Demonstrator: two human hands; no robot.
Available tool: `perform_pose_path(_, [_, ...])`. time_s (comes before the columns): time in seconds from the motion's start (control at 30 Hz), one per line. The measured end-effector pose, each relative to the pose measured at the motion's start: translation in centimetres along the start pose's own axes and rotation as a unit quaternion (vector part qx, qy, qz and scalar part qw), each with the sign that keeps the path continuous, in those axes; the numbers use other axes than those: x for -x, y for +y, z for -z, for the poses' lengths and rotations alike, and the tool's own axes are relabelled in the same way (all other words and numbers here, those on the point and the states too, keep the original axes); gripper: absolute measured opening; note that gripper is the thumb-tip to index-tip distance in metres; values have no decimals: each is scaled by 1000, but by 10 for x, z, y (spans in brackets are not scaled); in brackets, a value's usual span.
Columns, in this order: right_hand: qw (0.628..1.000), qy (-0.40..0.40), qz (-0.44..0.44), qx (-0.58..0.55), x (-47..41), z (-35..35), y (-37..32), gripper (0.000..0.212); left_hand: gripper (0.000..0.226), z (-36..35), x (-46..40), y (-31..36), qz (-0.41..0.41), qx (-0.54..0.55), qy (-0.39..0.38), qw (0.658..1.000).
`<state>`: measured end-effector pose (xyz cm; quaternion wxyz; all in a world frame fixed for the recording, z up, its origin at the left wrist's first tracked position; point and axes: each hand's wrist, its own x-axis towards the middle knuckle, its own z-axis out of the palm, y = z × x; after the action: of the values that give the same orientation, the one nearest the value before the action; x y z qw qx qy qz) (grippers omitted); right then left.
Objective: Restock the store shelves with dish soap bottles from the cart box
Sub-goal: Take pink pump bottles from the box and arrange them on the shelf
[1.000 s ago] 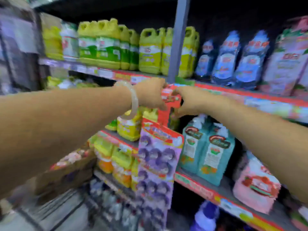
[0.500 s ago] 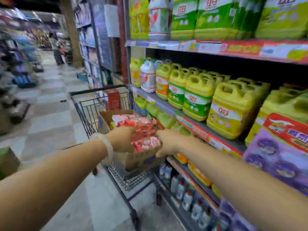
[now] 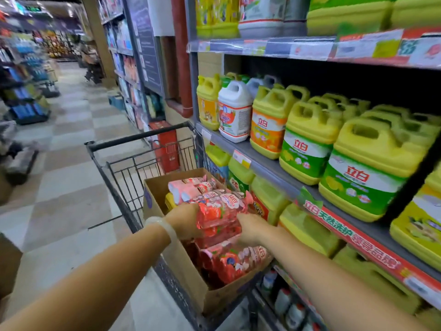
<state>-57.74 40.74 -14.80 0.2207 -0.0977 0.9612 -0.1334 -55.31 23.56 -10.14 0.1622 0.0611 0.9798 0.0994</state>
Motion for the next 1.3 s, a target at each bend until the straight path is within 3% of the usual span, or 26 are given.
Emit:
perform_pose_path(0.2, [988, -15, -91, -121, -79, -25, 7, 81, 59, 0, -113, -41, -6, -1, -33, 999])
perform_pose_path(0.3, [953, 6, -161, -257, -119, -35, 11, 74, 55, -7, -169, -57, -51, -5, -64, 997])
perform_pose_path(0.4, [880, 25, -252, -402, -147, -43, 3, 72, 51, -9, -216, -71, -87, 6, -108, 990])
perform_pose_path(0.5, [745, 64, -329, -577, -176, -64, -4, 118, 46, -8, -251, -79, -107, 56, -190, 974])
perform_pose_path(0.57, [695, 90, -331, -632, -188, -74, -5, 135, 45, -14, -272, -82, -124, 87, -230, 961])
perform_pose_path(0.6, [677, 88, -329, -652, -189, -71, -8, 129, 45, -20, -281, -83, -132, 105, -247, 954])
perform_pose_path(0.7, [627, 77, -310, -711, -190, -67, -10, 79, 51, -29, -300, -79, -148, 121, -294, 936])
perform_pose_path(0.83, [577, 79, -329, -743, -194, -67, -11, 85, 60, -33, -311, -74, -150, 151, -329, 920])
perform_pose_path(0.93, [534, 91, -341, -768, -189, -68, -17, 35, 65, -41, -310, -78, -139, 216, -330, 909])
perform_pose_path(1.0, [502, 99, -343, -788, -182, -70, -22, 20, 73, -45, -304, -80, -129, 242, -330, 903])
perform_pose_path(1.1, [473, 120, -326, -810, -166, -75, -33, 28, 63, -45, -288, -79, -128, 264, -346, 891])
perform_pose_path(1.17, [482, 145, -319, -803, -152, -79, -41, 37, 62, -44, -276, -80, -128, 289, -350, 882])
perform_pose_path(1.3, [517, 210, -281, -781, -112, -76, -52, 45, 92, -35, -245, -78, -136, 339, -349, 863])
